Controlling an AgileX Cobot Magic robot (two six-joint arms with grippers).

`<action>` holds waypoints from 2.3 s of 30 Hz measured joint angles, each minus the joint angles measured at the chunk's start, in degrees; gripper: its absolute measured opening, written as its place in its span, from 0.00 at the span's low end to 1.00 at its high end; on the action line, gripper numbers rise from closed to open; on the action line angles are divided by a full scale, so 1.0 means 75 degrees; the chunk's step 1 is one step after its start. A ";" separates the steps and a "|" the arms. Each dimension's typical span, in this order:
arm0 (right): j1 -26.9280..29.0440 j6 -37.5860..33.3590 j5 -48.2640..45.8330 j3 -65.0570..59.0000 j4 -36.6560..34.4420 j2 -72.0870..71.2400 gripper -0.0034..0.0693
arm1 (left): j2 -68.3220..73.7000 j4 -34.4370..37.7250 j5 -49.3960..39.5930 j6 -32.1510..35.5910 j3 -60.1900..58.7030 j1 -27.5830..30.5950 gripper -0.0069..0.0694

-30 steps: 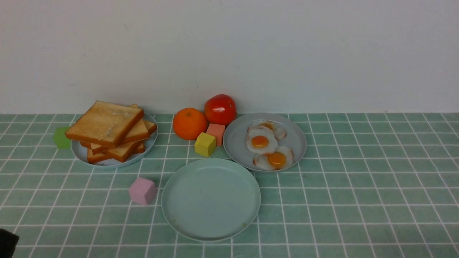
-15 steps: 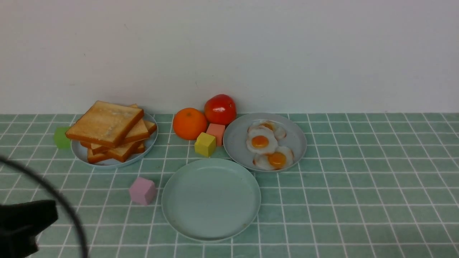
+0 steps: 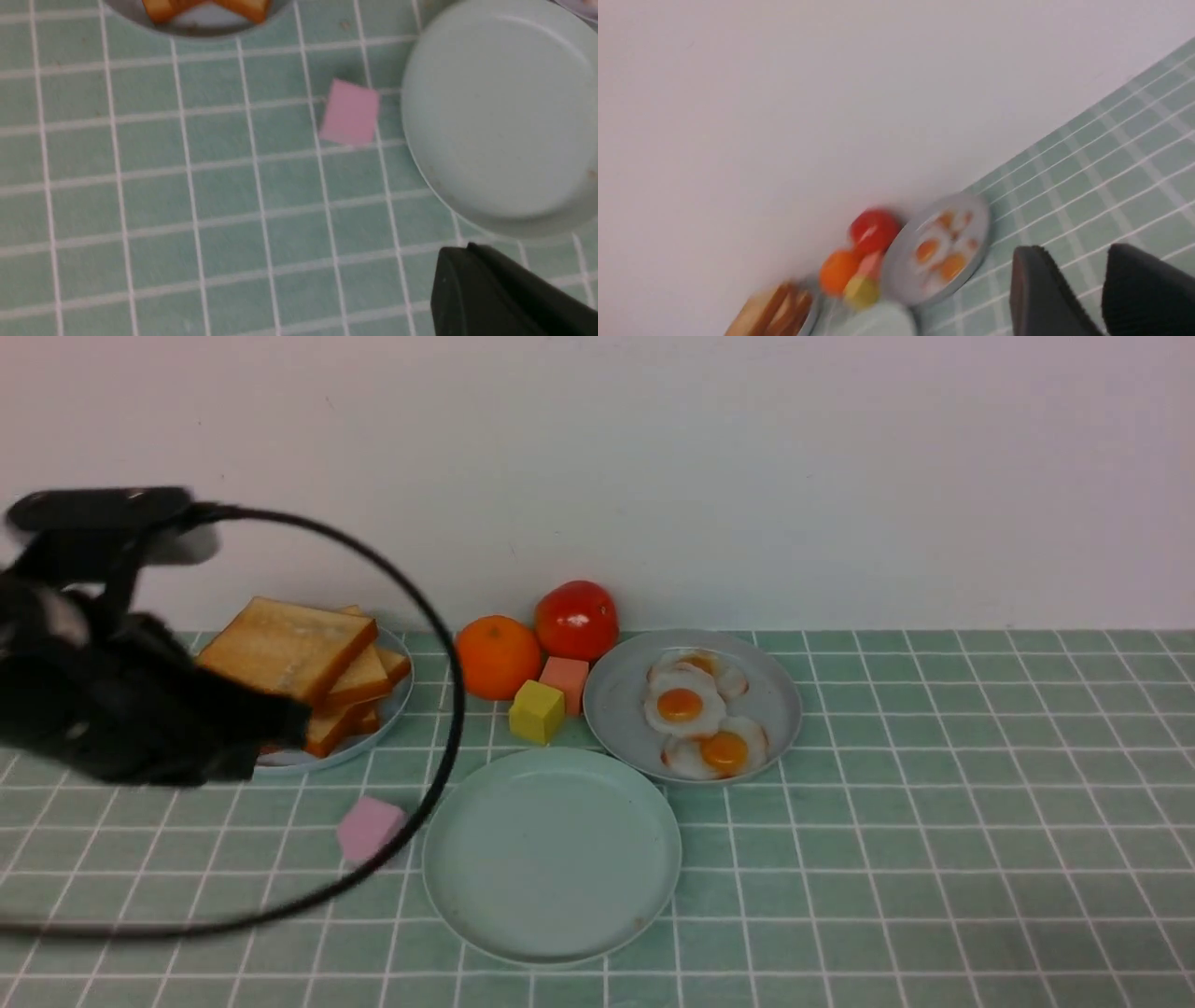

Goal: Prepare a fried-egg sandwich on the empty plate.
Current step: Use the left arm to grab a slice of bread, then use the left arm to put a slice of bread into the empty plate in the middle

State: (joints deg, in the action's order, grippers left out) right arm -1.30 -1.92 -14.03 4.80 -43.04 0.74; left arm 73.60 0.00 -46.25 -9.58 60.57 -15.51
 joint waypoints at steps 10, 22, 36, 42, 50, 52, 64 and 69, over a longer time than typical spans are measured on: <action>-0.0085 -0.1600 -0.6017 0.5259 0.1575 0.3554 0.04 | 0.2806 -0.0221 0.0296 0.0379 0.2129 0.0891 0.07; -0.0896 -0.1733 -0.6600 0.6718 0.1712 0.4767 0.05 | 0.4978 -0.1252 0.1728 0.1277 0.3214 0.0964 0.52; -0.0896 -0.1733 -0.6723 0.6718 0.1643 0.4767 0.06 | 0.5589 -0.1999 0.2085 0.1277 0.3272 0.0874 0.36; -0.0896 -0.1733 -0.6727 0.6718 0.1601 0.4600 0.06 | 0.5505 -0.2755 0.1819 0.1277 0.3272 0.0603 0.12; -0.0896 -0.1733 -0.6749 0.6718 0.1596 0.4425 0.06 | 0.3860 -0.2744 0.0874 0.0688 0.3206 -0.0148 0.12; -0.0896 -0.1733 -0.6749 0.6718 0.1596 0.4409 0.06 | 0.3281 -0.2498 0.0636 0.0779 0.2964 -0.0610 0.12; -0.0896 -0.1733 -0.6749 0.6718 0.1596 0.4409 0.07 | 0.2736 -0.1648 0.1635 0.1005 0.0457 -0.3242 0.12; -0.0896 -0.1733 -0.6749 0.6718 0.1596 0.4409 0.07 | 0.3350 -0.1789 0.2564 0.1005 0.0448 -0.3297 0.12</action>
State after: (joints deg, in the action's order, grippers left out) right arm -8.03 -14.92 -64.65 55.19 -31.08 33.81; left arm 98.72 -13.42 -27.01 -2.04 63.93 -40.24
